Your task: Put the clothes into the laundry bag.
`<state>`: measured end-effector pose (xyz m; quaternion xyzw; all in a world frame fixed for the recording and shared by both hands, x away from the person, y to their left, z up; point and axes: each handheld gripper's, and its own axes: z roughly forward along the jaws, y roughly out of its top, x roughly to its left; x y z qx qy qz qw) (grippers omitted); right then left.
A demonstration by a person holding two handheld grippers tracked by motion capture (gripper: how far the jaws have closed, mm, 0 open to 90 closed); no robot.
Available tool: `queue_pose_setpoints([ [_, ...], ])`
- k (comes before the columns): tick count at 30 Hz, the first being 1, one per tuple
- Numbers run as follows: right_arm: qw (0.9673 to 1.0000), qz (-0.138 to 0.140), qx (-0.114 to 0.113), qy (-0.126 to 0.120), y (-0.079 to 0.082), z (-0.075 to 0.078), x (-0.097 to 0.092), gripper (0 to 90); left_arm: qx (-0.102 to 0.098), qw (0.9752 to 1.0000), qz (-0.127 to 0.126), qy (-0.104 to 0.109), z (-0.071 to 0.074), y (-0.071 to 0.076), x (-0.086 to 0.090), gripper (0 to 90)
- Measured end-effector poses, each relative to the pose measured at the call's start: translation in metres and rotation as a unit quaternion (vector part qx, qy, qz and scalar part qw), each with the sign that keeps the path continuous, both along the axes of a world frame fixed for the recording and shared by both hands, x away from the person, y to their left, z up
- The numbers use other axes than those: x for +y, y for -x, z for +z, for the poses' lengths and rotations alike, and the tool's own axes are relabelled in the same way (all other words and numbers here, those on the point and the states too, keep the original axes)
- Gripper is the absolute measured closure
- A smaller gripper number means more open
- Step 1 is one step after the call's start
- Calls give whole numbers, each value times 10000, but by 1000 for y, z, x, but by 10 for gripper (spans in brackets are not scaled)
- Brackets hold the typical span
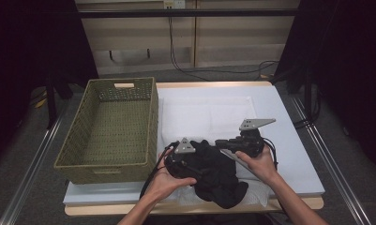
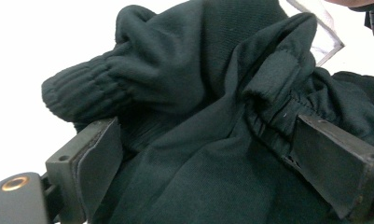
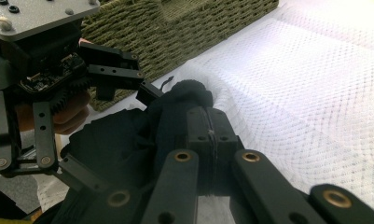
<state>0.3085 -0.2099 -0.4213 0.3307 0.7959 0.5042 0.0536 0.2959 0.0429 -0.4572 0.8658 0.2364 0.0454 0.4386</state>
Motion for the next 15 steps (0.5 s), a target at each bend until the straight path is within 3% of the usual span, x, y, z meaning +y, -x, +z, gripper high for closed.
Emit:
queue_pose_setpoints([
  [2, 10000, 10, -2, 5, 0, 0, 0, 898, 39, 10000, -32, -8, -1, 0, -3, 104],
  [7, 10000, 32, 0, 22, 0, -1, 3, 899, 140, 9993, -306, -132, -4, -1, -7, 392],
  [8, 10000, 32, 0, 22, 0, -1, 3, 899, 159, 9992, -305, -203, -5, -1, -7, 392],
  [9, 10000, 23, 7, 23, 0, -1, 3, 898, 170, 9991, -360, -151, -6, -3, -7, 446],
  [11, 10000, 23, 6, 25, 0, -1, 3, 898, 32, 9990, -358, -259, -5, -3, -6, 606],
  [12, 10000, 20, 7, 35, 0, -2, 3, 898, 48, 9993, -337, -178, -6, -3, -7, 688],
  [15, 10000, 23, 9, 21, -1, -2, 3, 898, -101, 9990, -345, -255, -1, 0, -8, 731],
])
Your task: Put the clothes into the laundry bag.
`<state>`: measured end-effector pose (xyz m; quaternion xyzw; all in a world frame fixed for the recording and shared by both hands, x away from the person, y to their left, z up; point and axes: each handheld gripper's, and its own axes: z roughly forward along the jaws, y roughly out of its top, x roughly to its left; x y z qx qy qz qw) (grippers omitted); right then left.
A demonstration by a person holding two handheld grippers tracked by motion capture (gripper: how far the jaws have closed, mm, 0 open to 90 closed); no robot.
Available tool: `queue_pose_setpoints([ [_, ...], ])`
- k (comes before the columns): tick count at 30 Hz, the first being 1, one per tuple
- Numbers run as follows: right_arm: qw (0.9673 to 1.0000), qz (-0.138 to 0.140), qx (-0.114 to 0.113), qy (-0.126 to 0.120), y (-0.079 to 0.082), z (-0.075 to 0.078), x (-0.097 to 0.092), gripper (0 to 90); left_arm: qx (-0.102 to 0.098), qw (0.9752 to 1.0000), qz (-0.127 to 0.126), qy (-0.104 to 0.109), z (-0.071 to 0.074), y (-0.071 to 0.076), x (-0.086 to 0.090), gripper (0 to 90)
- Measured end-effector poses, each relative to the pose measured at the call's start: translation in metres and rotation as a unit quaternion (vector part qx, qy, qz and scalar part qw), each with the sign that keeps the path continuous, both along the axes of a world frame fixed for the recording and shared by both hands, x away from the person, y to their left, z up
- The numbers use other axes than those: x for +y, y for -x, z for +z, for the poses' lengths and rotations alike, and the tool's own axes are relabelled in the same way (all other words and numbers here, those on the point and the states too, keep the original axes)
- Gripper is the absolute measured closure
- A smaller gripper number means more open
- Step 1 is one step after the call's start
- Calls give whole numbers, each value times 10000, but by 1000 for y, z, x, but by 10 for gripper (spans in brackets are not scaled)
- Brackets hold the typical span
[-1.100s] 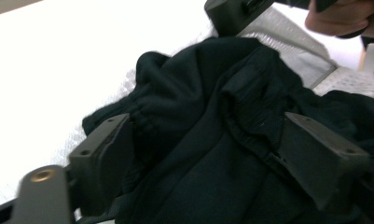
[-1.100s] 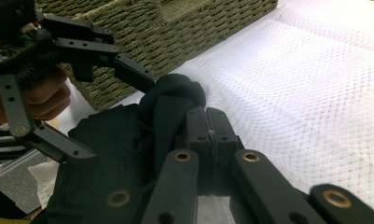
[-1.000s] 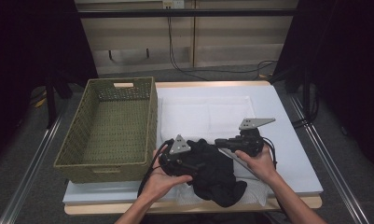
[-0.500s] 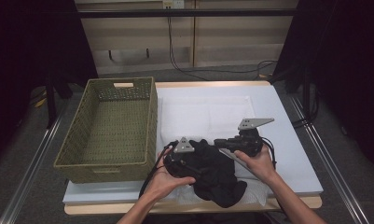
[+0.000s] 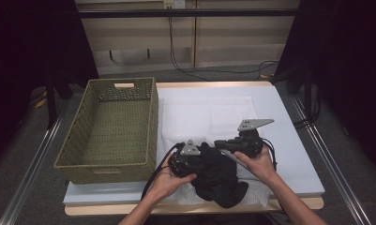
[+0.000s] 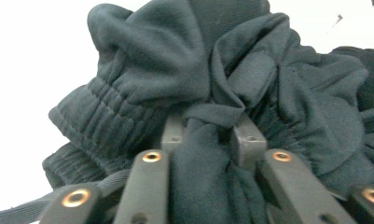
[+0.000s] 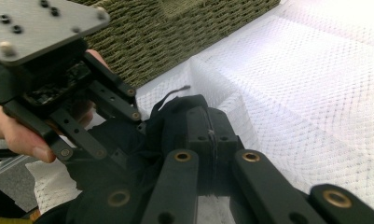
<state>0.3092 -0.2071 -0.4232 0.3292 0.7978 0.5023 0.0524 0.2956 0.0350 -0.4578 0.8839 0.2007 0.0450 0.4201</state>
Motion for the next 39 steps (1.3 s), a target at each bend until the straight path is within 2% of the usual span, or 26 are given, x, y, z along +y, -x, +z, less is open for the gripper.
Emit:
queue_pose_setpoints([
  [5, 9999, -67, -8, -92, -1, 2, -4, 898, -32, 9999, -59, 143, 9, 3, -2, 768],
  [10, 9999, -98, -18, -109, -1, 3, -4, 898, -116, 9995, -241, 172, 15, 4, -8, 774],
  [11, 9999, -92, -34, -111, -1, 3, -4, 898, -105, 9994, -234, 248, 16, 5, -11, 774],
  [12, 9999, -91, -34, -122, 0, 4, -4, 898, -154, 9993, -290, 175, 18, 5, -13, 774],
  [14, 9998, -106, -55, -133, -1, 4, -4, 898, -130, 9992, -290, 255, 20, 5, -15, 774],
  [16, 9998, -109, -66, -158, -1, 5, -4, 898, -174, 9992, -303, 209, 23, 5, -18, 774],
  [18, 9996, -104, -153, -225, 0, 6, -4, 898, -156, 9989, -352, 280, 24, 4, -20, 775],
  [19, 9995, -109, -187, -235, 1, 8, -4, 899, -193, 9988, -388, 215, 25, 4, -21, 774],
  [20, 9993, -116, -230, -263, 2, 10, -4, 898, -150, 9989, -360, 276, 26, 4, -23, 774],
  [25, 9992, -72, -224, -315, 2, 12, -2, 899, -217, 9982, -518, 211, 30, 7, -34, 775],
  [26, 9992, -68, -228, -327, 3, 12, -2, 898, -227, 9985, -489, 130, 31, 7, -35, 775],
  [32, 9989, -57, -300, -364, 6, 18, -1, 899, -157, 9990, -377, 188, 28, 2, -37, 775],
  [34, 9988, -30, -317, -363, 7, 20, -1, 899, -151, 9993, -340, 102, 24, 0, -37, 775],
  [35, 9987, -21, -320, -386, 8, 21, -1, 898, -91, 9997, -222, 60, 19, -4, -36, 775],
  [38, 9988, -21, -323, -374, 9, 21, -1, 898, -27, 9998, -195, 26, 16, -7, -36, 775],
  [39, 9988, -18, -324, -370, 9, 21, -1, 899, -54, 9998, -197, -65, 14, -8, -36, 775],
])
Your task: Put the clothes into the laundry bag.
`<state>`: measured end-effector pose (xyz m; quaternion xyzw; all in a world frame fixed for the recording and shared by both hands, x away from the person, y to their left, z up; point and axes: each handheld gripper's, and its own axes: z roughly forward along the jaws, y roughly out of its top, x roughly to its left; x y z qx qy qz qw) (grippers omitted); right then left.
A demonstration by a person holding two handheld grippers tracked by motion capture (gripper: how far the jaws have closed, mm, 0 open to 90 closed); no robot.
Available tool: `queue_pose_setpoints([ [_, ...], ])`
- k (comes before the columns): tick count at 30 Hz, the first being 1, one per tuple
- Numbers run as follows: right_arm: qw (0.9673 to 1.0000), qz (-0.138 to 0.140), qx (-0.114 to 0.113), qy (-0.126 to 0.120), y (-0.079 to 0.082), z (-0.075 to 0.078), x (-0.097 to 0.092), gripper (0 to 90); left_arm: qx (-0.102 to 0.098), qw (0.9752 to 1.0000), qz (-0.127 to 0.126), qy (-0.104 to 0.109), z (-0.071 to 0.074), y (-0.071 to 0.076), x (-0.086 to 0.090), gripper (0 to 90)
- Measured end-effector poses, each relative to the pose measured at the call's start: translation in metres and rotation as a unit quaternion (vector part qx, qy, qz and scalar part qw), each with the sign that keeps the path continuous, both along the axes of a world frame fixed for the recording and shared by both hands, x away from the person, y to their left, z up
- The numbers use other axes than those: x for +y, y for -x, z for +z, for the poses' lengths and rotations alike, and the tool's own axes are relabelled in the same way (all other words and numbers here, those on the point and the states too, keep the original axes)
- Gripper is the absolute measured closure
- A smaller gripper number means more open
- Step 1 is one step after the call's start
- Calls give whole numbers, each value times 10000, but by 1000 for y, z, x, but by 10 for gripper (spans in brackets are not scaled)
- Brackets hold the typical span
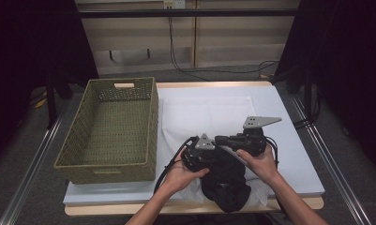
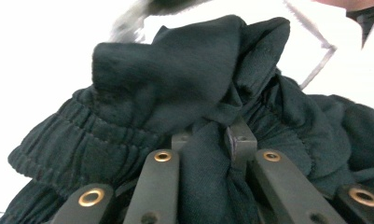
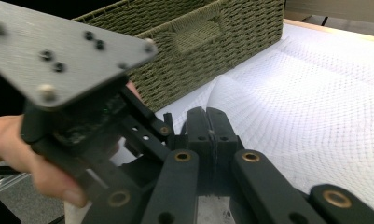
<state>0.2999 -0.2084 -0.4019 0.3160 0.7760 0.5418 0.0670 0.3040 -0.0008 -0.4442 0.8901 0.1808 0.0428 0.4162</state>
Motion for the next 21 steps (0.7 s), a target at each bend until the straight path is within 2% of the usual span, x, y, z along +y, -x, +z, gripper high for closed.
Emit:
queue_pose_setpoints([
  [3, 10000, 20, -1, -20, 0, 1, 0, 899, 5, 9999, 39, -112, -3, 0, -1, 775],
  [5, 10000, -8, -4, -12, -1, 2, 0, 899, -41, 10000, 13, -87, -2, 1, -1, 775],
  [7, 10000, -25, 39, -36, -2, 0, -1, 899, 45, 10000, -10, 63, 2, 4, 1, 775],
  [8, 10000, -25, 39, -36, -2, 0, -1, 899, 45, 10000, -10, 63, 2, 4, 1, 775],
  [9, 10000, -19, 49, -18, -2, -1, -2, 899, -23, 9998, -81, 157, 5, 7, 1, 775],
  [10, 10000, -15, 89, -16, -4, -3, -1, 899, 13, 9996, -99, 271, 7, 8, 2, 774],
  [12, 9999, -30, 164, 18, -6, -7, 0, 899, -29, 9994, -172, 291, 11, 11, 2, 775],
  [13, 9998, -31, 174, 47, -6, -9, 1, 898, -80, 9995, -195, 232, 13, 13, 1, 775],
  [17, 9998, -33, 179, 40, -7, -11, 4, 897, -164, 9987, -273, 386, 17, 16, -2, 775],
  [19, 9998, -2, 196, 8, -7, -12, 6, 897, -105, 9982, -326, 488, 19, 16, -3, 775],
  [21, 9998, 16, 174, -21, -6, -10, 7, 897, -135, 9985, -356, 403, 19, 16, -5, 774],
])
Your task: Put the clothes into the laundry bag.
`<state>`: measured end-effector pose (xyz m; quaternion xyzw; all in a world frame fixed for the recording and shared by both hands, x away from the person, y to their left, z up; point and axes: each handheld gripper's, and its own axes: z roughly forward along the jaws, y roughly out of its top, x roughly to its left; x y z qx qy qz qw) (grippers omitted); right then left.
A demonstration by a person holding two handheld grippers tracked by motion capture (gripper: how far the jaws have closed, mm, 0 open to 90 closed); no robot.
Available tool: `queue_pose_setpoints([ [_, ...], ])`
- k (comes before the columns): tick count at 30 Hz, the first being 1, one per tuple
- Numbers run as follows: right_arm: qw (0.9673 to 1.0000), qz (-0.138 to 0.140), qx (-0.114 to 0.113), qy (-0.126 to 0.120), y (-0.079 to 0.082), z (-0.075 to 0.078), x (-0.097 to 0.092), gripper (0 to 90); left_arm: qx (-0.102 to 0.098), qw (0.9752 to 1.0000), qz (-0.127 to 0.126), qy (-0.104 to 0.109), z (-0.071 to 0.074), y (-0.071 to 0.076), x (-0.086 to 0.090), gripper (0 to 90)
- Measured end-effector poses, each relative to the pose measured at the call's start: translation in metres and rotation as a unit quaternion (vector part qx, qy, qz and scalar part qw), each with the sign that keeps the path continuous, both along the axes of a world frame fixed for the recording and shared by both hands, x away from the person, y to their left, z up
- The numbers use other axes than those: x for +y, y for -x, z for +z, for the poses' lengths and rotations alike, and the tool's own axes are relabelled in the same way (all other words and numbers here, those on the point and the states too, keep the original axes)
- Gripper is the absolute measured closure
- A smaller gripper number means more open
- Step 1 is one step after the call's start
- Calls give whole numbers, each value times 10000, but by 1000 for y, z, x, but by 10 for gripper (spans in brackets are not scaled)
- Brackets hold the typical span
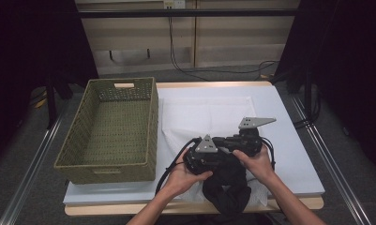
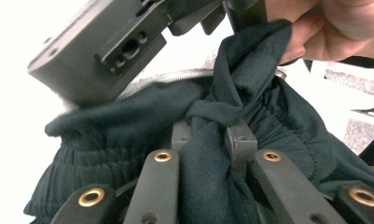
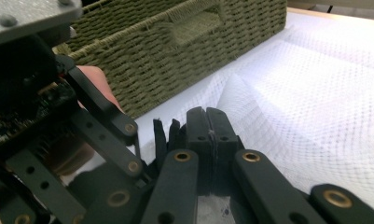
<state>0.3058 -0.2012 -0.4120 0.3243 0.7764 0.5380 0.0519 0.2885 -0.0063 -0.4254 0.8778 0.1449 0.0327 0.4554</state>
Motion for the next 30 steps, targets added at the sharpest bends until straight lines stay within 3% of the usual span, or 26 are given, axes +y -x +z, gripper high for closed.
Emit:
queue_pose_setpoints([
  [6, 9997, 70, -93, -207, 4, 13, -3, 898, 154, 9998, 65, 60, -10, -3, -7, 771],
  [8, 9997, 69, -84, -207, 4, 12, -3, 898, 143, 9998, 131, 1, -14, -7, -8, 769],
  [11, 9998, 43, -16, -167, 3, 8, -4, 898, 106, 9987, 426, -274, -23, -12, -8, 765],
  [12, 9999, 6, 41, -115, 3, 6, -4, 898, 220, 9985, 492, -123, -28, -16, -5, 762],
  [16, 9999, 13, 119, -46, 1, 0, -5, 898, 281, 9975, 622, -155, -32, -20, -1, 725],
  [21, 9998, 33, 179, 68, 2, -5, -3, 897, 238, 9975, 652, -123, -29, -18, 2, 626],
  [23, 9997, 26, 203, 104, 1, -8, -2, 897, 234, 9979, 592, -112, -25, -16, 6, 543],
  [27, 9997, 22, 215, 131, 1, -10, -2, 897, 217, 9983, 537, 83, -15, -11, 18, 467],
  [30, 9997, 1, 213, 115, 0, -9, -4, 897, 152, 9972, 702, 204, -9, -11, 29, 395],
])
